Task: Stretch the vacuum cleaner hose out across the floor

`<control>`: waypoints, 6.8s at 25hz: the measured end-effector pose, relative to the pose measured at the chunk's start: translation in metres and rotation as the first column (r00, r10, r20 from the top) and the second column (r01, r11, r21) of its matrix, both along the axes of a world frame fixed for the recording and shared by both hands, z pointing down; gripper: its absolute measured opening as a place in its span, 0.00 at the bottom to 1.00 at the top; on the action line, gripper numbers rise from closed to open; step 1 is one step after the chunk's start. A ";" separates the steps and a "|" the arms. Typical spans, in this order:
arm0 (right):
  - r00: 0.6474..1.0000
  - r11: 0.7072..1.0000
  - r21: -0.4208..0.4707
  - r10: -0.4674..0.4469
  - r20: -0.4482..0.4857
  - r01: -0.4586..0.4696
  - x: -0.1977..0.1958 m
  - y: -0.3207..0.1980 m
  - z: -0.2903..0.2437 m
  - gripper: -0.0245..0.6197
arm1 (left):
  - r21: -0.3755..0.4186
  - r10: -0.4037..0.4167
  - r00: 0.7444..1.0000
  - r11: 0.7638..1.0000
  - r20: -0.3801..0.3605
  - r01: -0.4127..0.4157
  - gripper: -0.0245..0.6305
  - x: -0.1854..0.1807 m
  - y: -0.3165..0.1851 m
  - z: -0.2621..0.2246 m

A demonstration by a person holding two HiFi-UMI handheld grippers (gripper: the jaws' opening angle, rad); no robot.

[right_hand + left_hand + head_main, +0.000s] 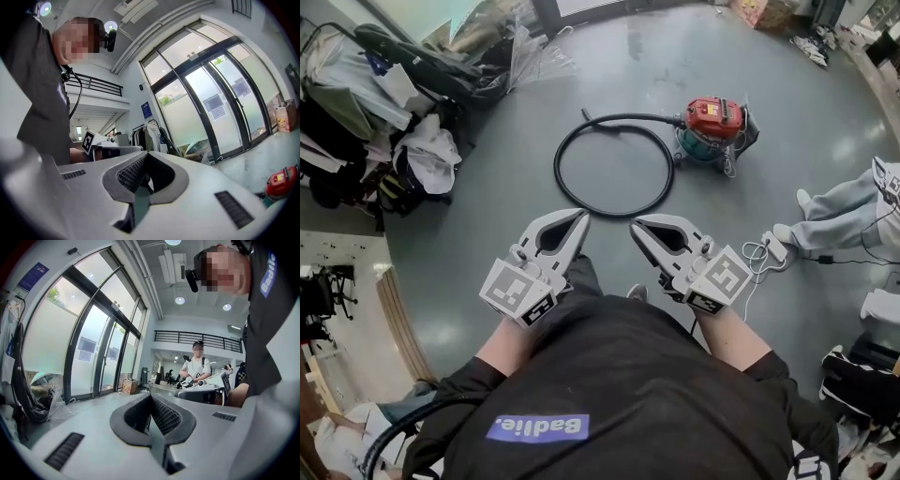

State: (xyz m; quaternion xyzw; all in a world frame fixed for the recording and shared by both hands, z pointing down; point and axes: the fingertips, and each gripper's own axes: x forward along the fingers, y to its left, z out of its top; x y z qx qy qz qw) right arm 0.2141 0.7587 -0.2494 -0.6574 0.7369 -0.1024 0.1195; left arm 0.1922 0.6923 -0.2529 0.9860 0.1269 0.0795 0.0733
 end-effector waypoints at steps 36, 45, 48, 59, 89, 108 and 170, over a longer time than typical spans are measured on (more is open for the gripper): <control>0.975 0.972 -0.108 -0.217 -0.047 0.211 0.221 -0.442 0.039 0.03 | 0.014 -0.186 0.982 0.982 0.038 0.186 0.04 0.196 -0.441 0.057; 0.931 0.921 -0.135 -0.365 0.024 0.365 0.369 -0.496 0.094 0.03 | 0.002 -0.322 0.933 0.945 0.162 0.326 0.04 0.337 -0.475 0.113; 0.920 0.905 -0.169 -0.390 0.033 0.390 0.395 -0.512 0.121 0.03 | -0.004 -0.342 0.920 0.937 0.190 0.349 0.04 0.356 -0.488 0.136; 0.940 0.906 -0.262 -0.341 0.013 0.332 0.378 -0.569 0.244 0.04 | -0.035 -0.339 0.894 0.931 0.294 0.364 0.04 0.315 -0.535 0.294; 0.840 0.837 -0.400 -0.488 -0.236 0.373 0.414 -0.629 0.669 0.15 | 0.114 -0.226 0.897 0.974 0.381 0.197 0.17 0.372 -0.586 0.730; 0.518 0.538 -0.765 -0.794 -0.319 0.354 0.426 -0.630 0.910 0.43 | 0.166 -0.234 0.520 0.971 0.821 0.174 0.44 0.276 -0.571 1.074; 0.324 0.497 -0.862 -0.834 -0.445 0.096 0.285 -0.785 0.850 0.38 | 0.244 -0.398 0.548 0.911 0.736 0.333 0.37 0.131 -0.662 0.861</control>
